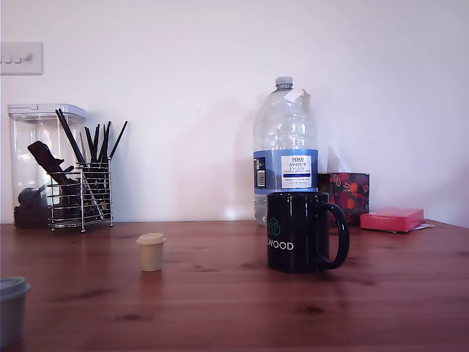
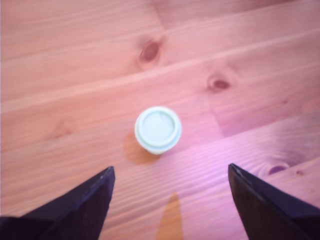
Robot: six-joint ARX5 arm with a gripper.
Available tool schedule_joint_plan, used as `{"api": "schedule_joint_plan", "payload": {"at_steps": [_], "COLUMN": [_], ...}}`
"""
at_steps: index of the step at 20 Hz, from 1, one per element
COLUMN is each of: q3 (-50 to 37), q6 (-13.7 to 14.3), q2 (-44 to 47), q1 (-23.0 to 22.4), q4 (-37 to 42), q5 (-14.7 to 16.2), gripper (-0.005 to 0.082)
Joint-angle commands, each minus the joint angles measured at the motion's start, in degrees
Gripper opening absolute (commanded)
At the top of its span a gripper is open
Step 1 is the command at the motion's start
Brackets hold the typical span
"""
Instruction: Pick up the coffee capsules from the table one by one and drop them inside the nearest coffee cup
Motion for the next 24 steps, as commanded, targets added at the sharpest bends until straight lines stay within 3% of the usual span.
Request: {"api": "schedule_joint_plan", "payload": {"at_steps": [1,7,20,24], "q3": [-3.5,-4.3,-8.2,-9.6], "q6": [0.5,4.4,5.0,7.0], "q2": [-0.1,-0.1,-0.1,-0.1], "q1": [-0.5,-0.9,4.0,5.7], "q4": [2.9,8.2,15.2,17.3], "q5": [-0.1,-0.3,1.4,1.7], "gripper": [0.0661,0.0661,0.0658,0.0658]}}
